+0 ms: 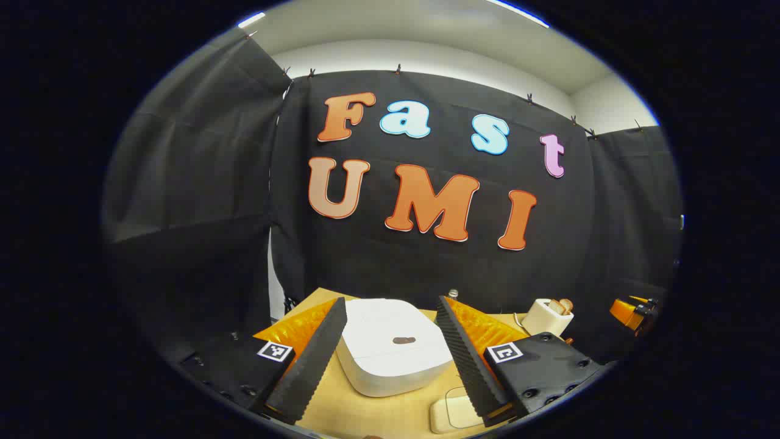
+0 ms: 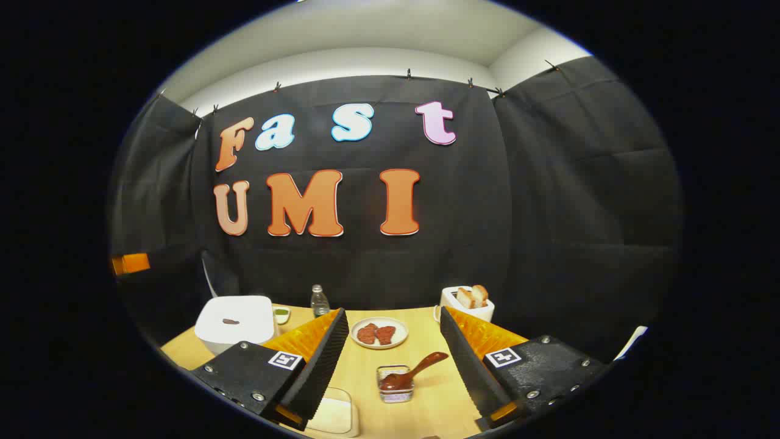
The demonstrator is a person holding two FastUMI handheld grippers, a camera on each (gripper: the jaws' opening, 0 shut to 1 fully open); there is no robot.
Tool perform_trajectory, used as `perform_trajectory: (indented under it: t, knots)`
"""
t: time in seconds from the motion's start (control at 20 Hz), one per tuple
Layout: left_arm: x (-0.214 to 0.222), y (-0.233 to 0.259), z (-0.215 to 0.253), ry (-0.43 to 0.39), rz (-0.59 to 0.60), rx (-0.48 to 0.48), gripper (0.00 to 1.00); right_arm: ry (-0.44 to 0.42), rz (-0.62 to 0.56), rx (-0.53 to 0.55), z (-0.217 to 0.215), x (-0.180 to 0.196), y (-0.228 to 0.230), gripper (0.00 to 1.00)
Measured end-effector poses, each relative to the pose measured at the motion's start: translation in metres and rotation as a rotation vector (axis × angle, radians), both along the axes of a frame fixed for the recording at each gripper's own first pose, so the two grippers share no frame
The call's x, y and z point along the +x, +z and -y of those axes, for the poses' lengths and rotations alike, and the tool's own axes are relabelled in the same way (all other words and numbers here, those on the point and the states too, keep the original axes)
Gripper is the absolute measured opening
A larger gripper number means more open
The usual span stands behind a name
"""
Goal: Close the left gripper, press the button to open the rice cooker; take a wooden spoon from the chopstick holder with the right hand, scoop a spoonful of rice and pour it into the rice cooker, then put the wooden spoon back into the chopstick holder.
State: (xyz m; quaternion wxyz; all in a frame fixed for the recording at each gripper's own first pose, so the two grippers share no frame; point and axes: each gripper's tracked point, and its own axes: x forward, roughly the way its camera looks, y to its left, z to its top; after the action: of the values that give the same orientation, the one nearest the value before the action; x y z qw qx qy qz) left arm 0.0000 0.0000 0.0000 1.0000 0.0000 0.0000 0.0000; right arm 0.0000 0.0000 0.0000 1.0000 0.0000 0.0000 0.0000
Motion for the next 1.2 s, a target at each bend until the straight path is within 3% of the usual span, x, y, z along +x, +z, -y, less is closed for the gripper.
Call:
perform_trajectory:
  t: [0.2,0.25,0.3,0.5,0.6,0.95,1.0,1.2]
  knots:
    - [-0.001,0.003,0.007,0.043,0.033,0.064,1.0,0.007,-0.008,-0.005,0.011,0.006,0.001,0.94]
    - [-0.001,0.003,0.006,0.065,0.042,0.086,1.0,0.003,-0.008,-0.011,0.017,0.008,0.003,0.98]
    - [0.0,-0.002,0.009,0.073,0.041,0.094,1.0,0.006,-0.006,-0.015,0.02,0.011,0.003,0.94]
    - [-0.001,-0.007,0.018,0.082,0.03,0.046,1.0,0.034,-0.017,-0.014,0.027,0.019,0.003,0.98]
    - [-0.002,-0.003,0.018,0.107,0.046,0.056,1.0,0.046,-0.02,-0.02,0.03,0.023,0.003,0.94]
    - [-0.007,0.002,0.022,0.16,0.057,0.102,1.0,0.091,-0.05,-0.009,0.038,0.032,-0.008,0.94]
    - [-0.008,0.002,0.023,0.166,0.057,0.108,1.0,0.096,-0.051,-0.007,0.04,0.034,-0.008,0.98]
    - [-0.013,0.006,0.02,0.182,0.059,0.156,1.0,0.092,-0.045,0.008,0.048,0.047,-0.005,0.94]
